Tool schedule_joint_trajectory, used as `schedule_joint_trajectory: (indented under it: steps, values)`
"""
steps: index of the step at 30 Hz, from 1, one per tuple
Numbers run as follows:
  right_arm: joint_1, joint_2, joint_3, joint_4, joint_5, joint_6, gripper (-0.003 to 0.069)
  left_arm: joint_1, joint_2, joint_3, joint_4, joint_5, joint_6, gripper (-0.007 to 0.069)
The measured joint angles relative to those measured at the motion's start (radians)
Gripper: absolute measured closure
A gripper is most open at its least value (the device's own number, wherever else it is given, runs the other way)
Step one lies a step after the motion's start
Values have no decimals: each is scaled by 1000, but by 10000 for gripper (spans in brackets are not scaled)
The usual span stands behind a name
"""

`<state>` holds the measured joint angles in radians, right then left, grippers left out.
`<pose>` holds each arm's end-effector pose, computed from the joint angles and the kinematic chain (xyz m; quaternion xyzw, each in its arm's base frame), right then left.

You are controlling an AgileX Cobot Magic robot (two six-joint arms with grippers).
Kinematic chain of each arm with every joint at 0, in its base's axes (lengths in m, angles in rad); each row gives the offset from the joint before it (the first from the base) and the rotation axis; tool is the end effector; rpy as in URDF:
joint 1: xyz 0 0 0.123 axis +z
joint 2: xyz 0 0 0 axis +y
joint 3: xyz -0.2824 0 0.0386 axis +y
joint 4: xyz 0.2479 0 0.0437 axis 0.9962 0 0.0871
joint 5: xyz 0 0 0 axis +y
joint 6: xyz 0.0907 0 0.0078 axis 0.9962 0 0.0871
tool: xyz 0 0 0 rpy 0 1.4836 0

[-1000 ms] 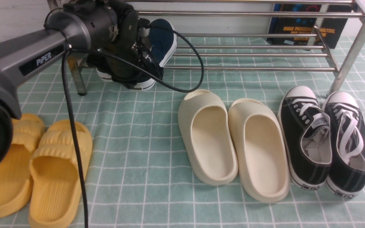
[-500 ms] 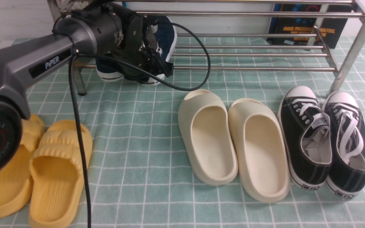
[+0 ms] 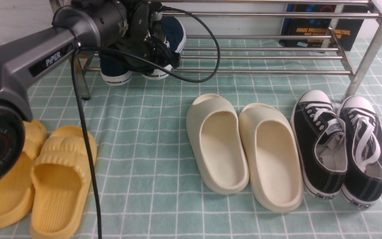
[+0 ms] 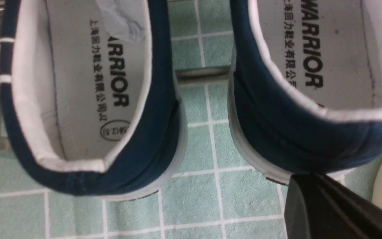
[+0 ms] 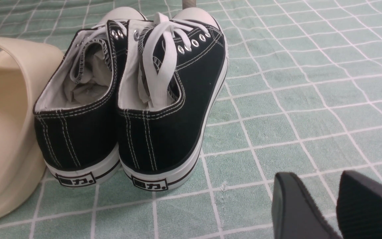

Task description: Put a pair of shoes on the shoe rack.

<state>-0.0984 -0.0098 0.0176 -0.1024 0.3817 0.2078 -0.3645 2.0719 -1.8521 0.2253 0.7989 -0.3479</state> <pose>0.0517 -0.0086 0.1735 0.0960 0.7992 -0.0111 0.5933 0.4494 -0.1558 0.2692 0.0570 0.9429 -0.0141 0.3279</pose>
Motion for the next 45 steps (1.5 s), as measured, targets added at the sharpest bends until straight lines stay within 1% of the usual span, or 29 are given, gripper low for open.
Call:
schedule_joint_trajectory:
  steps: [2, 3, 4, 5, 6, 8, 9, 10, 13, 15, 18, 22, 24, 26, 28, 32, 33, 35, 40, 45]
  values:
    - [0, 0, 0, 0, 0, 0, 419, 0, 0, -2, 0, 12, 0, 620]
    - [0, 0, 0, 0, 0, 0, 419, 0, 0, -2, 0, 21, 0, 604]
    - [0, 0, 0, 0, 0, 0, 419, 0, 0, -5, 0, 37, 0, 571]
    - [0, 0, 0, 0, 0, 0, 419, 0, 0, -6, 0, 42, 0, 561]
    - [0, 0, 0, 0, 0, 0, 419, 0, -3, -6, -1, 69, 0, 516]
    - [0, 0, 0, 0, 0, 0, 419, 0, -10, -6, -1, 87, 0, 487]
    - [0, 0, 0, 0, 0, 0, 419, 0, -28, -6, -5, 118, 2, 440]
    - [0, 0, 0, 0, 0, 0, 419, 0, -53, -6, -6, 140, 9, 414]
    - [0, 0, 0, 0, 0, 0, 419, 0, -154, -6, -7, 188, 22, 369]
    - [0, 0, 0, 0, 0, 0, 419, 0, -242, -6, -7, 215, 27, 365]
    - [0, 0, 0, 0, 0, 0, 419, 0, -396, -6, 1, 263, 30, 382]
    - [0, 0, 0, 0, 0, 0, 419, 0, -602, 40, 9, 286, 30, 436]
    - [0, 0, 0, 0, 0, 0, 419, 0, -760, 155, 10, 284, 28, 483]
    - [0, 0, 0, 0, 0, 0, 419, 0, -821, 210, 10, 279, 22, 501]
    - [0, 0, 0, 0, 0, 0, 419, 0, -988, 373, 9, 244, 2, 552]
    - [0, 0, 0, 0, 0, 0, 419, 0, -1196, 602, 9, 177, -40, 629]
    - [0, 0, 0, 0, 0, 0, 419, 0, -1206, 622, 9, 175, -45, 638]
    - [0, 0, 0, 0, 0, 0, 419, 0, -1316, 719, 8, 167, -74, 638]
    - [0, 0, 0, 0, 0, 0, 419, 0, -1493, 861, 8, 172, -119, 638]
    - [0, 0, 0, 0, 0, 0, 419, 0, -1558, 914, -1, 181, -123, 638]
